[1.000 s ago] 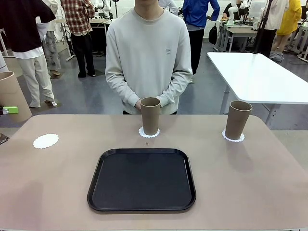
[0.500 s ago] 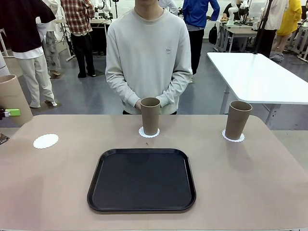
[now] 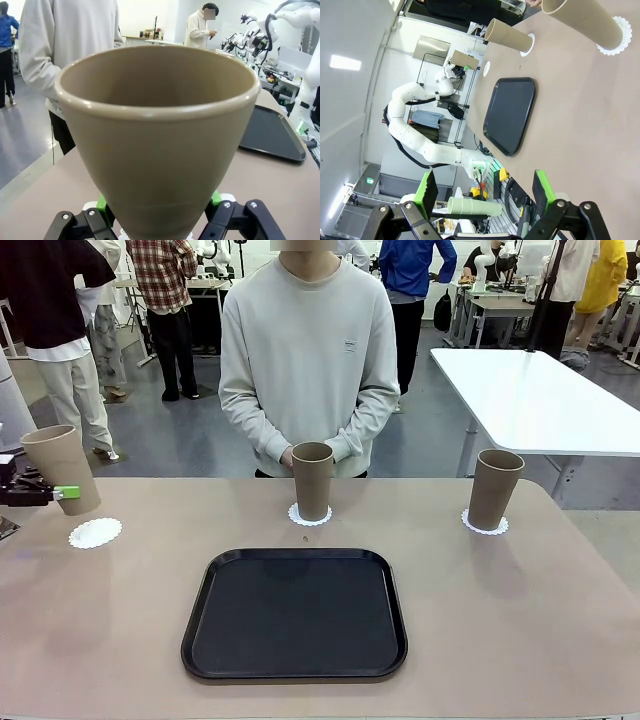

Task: Place coasters on the table and set cups on them.
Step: Take one Reusable plastic cup from the Flat Tray and place it on a coaster set by the human.

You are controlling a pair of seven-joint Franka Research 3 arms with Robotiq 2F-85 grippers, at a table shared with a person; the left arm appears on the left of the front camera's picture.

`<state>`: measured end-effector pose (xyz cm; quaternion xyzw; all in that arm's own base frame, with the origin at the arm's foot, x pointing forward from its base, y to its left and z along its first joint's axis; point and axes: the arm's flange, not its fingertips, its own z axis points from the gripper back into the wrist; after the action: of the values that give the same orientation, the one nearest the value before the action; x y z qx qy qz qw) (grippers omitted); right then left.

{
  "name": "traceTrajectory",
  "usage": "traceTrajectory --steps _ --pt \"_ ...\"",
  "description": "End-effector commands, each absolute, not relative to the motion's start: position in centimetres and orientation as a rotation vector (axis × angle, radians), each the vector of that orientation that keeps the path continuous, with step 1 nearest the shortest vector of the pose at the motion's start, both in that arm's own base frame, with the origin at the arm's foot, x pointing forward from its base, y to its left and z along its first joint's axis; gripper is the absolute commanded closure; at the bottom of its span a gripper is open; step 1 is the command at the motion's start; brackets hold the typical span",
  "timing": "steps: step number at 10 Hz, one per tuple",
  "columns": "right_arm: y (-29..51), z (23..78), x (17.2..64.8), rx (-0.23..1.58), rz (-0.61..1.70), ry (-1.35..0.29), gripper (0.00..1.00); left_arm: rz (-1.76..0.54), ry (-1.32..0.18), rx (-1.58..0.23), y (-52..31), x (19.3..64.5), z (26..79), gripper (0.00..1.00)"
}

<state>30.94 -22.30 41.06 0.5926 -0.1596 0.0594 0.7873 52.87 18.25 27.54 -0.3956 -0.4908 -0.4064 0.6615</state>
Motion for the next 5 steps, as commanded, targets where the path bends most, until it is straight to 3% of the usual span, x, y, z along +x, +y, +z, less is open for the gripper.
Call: traceTrajectory --steps 1,5 --pt "-22.2 40.9 30.8 1.285 0.13 -0.348 0.0 -0.943 -1.127 -0.873 18.3 53.4 26.2 0.18" --pt "-22.2 40.9 30.8 1.285 0.13 -0.348 0.0 -1.089 -1.145 -0.771 16.5 52.9 23.5 0.18"
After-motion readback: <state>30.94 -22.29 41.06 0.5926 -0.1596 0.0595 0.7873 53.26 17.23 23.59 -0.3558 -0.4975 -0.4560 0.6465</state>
